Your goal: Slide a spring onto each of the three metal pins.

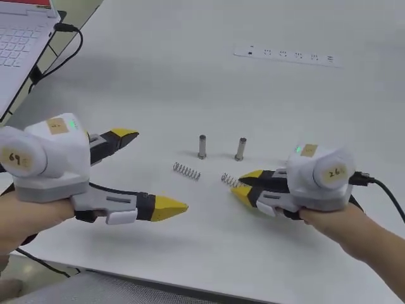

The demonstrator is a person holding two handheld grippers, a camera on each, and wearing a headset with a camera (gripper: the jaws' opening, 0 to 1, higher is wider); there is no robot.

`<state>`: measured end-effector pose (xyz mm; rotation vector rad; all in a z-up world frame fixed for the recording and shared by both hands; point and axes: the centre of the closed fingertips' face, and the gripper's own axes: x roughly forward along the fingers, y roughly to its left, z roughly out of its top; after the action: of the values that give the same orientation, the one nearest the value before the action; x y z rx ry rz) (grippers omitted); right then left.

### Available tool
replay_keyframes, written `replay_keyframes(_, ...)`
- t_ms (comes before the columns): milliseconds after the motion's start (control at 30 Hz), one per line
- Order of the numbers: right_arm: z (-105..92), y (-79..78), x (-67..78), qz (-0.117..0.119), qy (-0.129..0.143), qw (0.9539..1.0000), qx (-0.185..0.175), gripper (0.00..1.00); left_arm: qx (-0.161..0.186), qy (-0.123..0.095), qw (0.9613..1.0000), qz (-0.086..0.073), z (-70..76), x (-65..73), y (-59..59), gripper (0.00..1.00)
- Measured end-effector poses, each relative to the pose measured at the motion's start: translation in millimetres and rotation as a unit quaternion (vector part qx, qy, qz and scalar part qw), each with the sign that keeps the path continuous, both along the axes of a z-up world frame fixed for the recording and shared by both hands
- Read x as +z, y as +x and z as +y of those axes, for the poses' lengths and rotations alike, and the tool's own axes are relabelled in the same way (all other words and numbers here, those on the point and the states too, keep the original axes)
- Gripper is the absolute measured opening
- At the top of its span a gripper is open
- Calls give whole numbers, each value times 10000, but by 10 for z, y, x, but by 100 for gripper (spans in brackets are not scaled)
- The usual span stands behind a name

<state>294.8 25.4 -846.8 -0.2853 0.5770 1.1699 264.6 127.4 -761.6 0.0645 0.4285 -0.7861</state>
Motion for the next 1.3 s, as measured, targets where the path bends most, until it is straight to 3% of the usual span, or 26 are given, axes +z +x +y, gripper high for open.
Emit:
replay_keyframes(300,7,-3,-19,-285,-204,9991,234,8,-32,24,10000,21,-10,-2,-23,99)
replay_keyframes(367,10,-12,-12,-259,-190,9992,256,8,-40,17,10000,12,-18,8,-19,99)
replay_keyframes(800,-171,-31,279,-385,-48,9987,332,8,-177,-3,9998,-36,-106,72,-38,99)
replay_keyframes(1000,-269,-57,453,-453,38,9981,413,8,-262,-51,9992,-313,-205,230,-10,98)
replay_keyframes(1233,-338,-137,601,-536,77,9968,594,8,-472,-153,9977,-468,-343,351,-9,94)
replay_keyframes(1300,-361,-156,621,-609,36,9957,694,8,-534,-192,9974,-448,-383,356,-16,91)
